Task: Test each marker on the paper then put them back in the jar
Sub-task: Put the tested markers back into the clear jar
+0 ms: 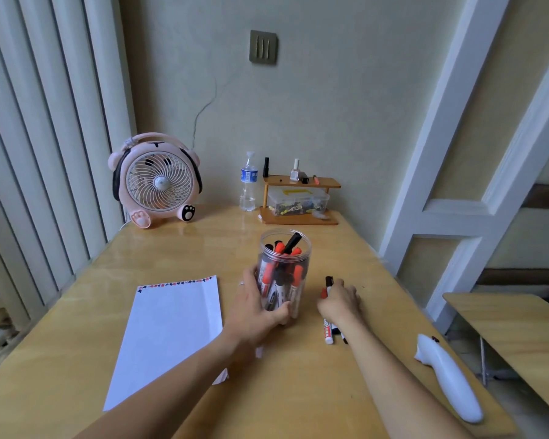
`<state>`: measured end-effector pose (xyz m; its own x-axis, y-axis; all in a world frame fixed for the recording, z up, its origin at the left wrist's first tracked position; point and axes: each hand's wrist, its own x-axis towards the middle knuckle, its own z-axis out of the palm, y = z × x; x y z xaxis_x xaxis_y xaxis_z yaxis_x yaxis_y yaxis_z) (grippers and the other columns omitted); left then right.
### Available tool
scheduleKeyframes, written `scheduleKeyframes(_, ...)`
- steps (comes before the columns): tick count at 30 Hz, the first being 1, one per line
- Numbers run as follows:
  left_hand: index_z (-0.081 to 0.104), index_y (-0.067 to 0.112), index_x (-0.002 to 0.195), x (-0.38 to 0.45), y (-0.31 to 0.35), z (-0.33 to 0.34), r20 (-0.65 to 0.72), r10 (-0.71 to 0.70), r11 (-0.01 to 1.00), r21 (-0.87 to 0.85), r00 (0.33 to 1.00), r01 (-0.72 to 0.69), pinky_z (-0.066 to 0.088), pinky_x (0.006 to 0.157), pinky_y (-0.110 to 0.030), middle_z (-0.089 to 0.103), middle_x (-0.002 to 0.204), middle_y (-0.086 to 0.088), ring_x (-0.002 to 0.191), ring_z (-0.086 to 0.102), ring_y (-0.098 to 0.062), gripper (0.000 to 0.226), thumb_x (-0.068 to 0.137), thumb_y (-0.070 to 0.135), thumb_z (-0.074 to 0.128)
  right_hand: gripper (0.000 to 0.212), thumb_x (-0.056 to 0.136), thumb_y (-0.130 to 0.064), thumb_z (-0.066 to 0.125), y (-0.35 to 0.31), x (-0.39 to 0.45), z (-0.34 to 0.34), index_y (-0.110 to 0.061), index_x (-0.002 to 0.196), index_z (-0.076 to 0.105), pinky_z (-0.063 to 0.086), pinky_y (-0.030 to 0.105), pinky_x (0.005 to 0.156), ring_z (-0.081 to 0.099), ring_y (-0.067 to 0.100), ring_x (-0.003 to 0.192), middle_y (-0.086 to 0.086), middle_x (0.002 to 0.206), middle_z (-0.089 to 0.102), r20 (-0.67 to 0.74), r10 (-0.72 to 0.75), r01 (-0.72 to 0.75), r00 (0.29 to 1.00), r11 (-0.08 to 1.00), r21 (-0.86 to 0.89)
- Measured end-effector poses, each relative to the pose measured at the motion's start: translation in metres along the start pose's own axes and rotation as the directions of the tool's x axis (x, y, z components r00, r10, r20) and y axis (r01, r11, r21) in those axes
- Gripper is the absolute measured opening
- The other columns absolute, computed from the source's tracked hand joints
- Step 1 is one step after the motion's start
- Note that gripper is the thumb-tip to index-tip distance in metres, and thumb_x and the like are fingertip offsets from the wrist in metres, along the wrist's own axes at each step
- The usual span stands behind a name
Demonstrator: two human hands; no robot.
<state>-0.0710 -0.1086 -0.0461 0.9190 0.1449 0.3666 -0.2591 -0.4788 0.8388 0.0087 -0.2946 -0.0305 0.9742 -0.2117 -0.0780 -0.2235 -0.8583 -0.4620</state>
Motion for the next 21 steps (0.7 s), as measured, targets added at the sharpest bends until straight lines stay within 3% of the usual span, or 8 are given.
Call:
scheduleKeyframes(3, 0.032, 0.033, 0.131, 0.001, 0.001, -0.003, 0.009, 0.014, 1.0, 0.007, 1.0, -0.014, 0.05, 0.093, -0.029, 0.055, 0.124, 0.009, 0.117, 0.053, -0.009, 0.084, 0.063, 0.05, 0.079, 0.04, 0.096, -0.021, 0.06, -0.001, -0.005, 0.005, -0.006, 0.129, 0.044, 0.047, 0.037, 0.093, 0.052, 0.042, 0.127, 0.022, 0.134, 0.052, -0.016, -0.11, 0.108, 0.994, 0.992, -0.062)
scheduleKeyframes(7, 0.033, 0.036, 0.13, 0.004, 0.001, -0.008, 0.031, 0.023, 1.0, 0.009, 0.999, -0.023, 0.052, 0.095, -0.032, 0.055, 0.124, 0.01, 0.117, 0.054, -0.008, 0.082, 0.066, 0.048, 0.083, 0.037, 0.095, -0.016, 0.061, -0.002, -0.012, 0.003, -0.007, 0.127, 0.045, 0.046, 0.033, 0.073, 0.065, 0.039, 0.112, 0.017, 0.123, 0.065, -0.03, -0.127, 0.124, 0.991, 0.988, -0.095)
scheduleKeyframes(9, 0.033, 0.037, 0.128, 0.006, 0.0, -0.01, 0.04, 0.021, 1.0, 0.011, 0.999, -0.021, 0.053, 0.095, -0.032, 0.054, 0.124, 0.011, 0.117, 0.055, -0.007, 0.082, 0.066, 0.047, 0.085, 0.032, 0.093, -0.016, 0.06, -0.005, -0.013, -0.003, -0.008, 0.122, 0.048, 0.049, 0.034, 0.074, 0.066, 0.039, 0.106, 0.016, 0.117, 0.066, -0.047, -0.145, 0.145, 0.988, 0.989, 0.009)
scheduleKeyframes(11, 0.034, 0.034, 0.126, 0.006, 0.0, -0.013, 0.037, 0.023, 1.0, 0.014, 0.999, -0.023, 0.052, 0.092, -0.027, 0.054, 0.122, 0.012, 0.115, 0.054, -0.005, 0.081, 0.065, 0.046, 0.085, 0.025, 0.091, -0.017, 0.059, -0.012, -0.015, -0.013, -0.01, 0.113, 0.049, 0.052, 0.037, 0.073, 0.064, 0.038, 0.093, 0.015, 0.106, 0.066, -0.099, -0.16, 0.179, 0.982, 0.954, 0.24)
scheduleKeyframes(15, 0.037, 0.028, 0.124, 0.006, -0.004, -0.022, 0.046, 0.056, 0.997, 0.052, 0.997, -0.058, 0.045, 0.081, -0.012, 0.052, 0.113, 0.02, 0.109, 0.052, 0.003, 0.077, 0.063, 0.046, 0.08, 0.01, 0.093, -0.023, 0.057, -0.051, -0.027, -0.063, -0.015, 0.097, 0.051, 0.045, 0.035, 0.062, 0.059, 0.027, 0.074, 0.008, 0.087, 0.061, -0.263, -0.196, 0.315, 0.945, 0.763, 0.565)
scheduleKeyframes(21, 0.037, 0.027, 0.129, 0.009, -0.009, -0.028, 0.083, 0.099, 0.991, 0.08, 0.992, -0.106, 0.041, 0.082, -0.006, 0.047, 0.114, 0.026, 0.112, 0.048, 0.006, 0.079, 0.067, 0.045, 0.082, 0.011, 0.092, -0.014, 0.057, -0.12, -0.057, -0.127, -0.009, 0.098, 0.049, 0.039, 0.02, 0.05, 0.049, 0.005, 0.056, -0.002, 0.073, 0.052, -0.606, -0.2, 0.62, 0.77, 0.462, 0.635)
